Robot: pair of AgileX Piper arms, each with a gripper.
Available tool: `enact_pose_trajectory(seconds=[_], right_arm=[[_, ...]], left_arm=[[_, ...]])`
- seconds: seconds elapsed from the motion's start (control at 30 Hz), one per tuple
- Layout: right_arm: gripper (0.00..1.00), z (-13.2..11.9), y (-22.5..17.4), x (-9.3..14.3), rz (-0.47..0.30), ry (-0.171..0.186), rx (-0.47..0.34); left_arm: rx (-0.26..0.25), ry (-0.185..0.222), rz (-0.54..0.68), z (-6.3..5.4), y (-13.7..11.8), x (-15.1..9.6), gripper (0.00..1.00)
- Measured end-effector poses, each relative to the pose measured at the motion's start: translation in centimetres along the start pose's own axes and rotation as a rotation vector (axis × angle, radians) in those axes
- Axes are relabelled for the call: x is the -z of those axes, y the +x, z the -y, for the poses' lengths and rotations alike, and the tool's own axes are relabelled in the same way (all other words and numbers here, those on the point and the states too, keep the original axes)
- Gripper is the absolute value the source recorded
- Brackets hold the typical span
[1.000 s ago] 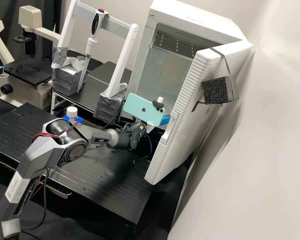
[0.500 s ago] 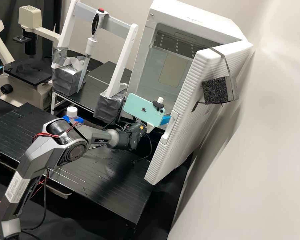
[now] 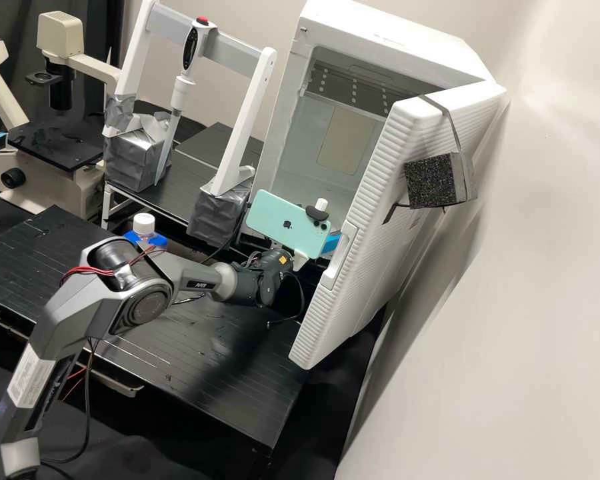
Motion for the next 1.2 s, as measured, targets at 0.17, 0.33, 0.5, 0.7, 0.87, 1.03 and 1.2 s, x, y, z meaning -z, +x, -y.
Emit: enact_pose_trajectory(seconds=[0.17, 0.33, 0.5, 0.7, 0.87, 1.03, 1.2], right_arm=[[0.0, -1.5, -0.8, 0.5, -0.012, 0.007, -0.034], [0.0, -2.2, -1.2, 1.1, -0.024, -0.003, -0.047], [0.0, -2.5, -1.7, 1.7, -0.046, -0.006, -0.055], [0.0, -1.7, -4.7, 1.8, -0.077, 0.017, -0.05], [0.0, -0.8, -8.2, 1.2, -0.092, 0.06, -0.059], [0.0, 0.1, -12.3, 0.2, -0.107, 0.102, -0.085], [0.0, 1.3, -16.5, 0.4, -0.177, 0.132, -0.119]], left_arm=[[0.0, 0.0, 0.0, 0.0, 0.0, 0.0, 1.0], [0.0, 0.0, 0.0, 0.0, 0.0, 0.0, 1.0], [0.0, 0.0, 0.0, 0.0, 0.0, 0.0, 1.0], [0.0, 0.0, 0.0, 0.0, 0.0, 0.0, 1.0], [0.0, 0.0, 0.0, 0.0, 0.0, 0.0, 1.0], [0.0, 0.0, 0.0, 0.0, 0.0, 0.0, 1.0], [0.0, 0.0, 0.0, 0.0, 0.0, 0.0, 1.0]])
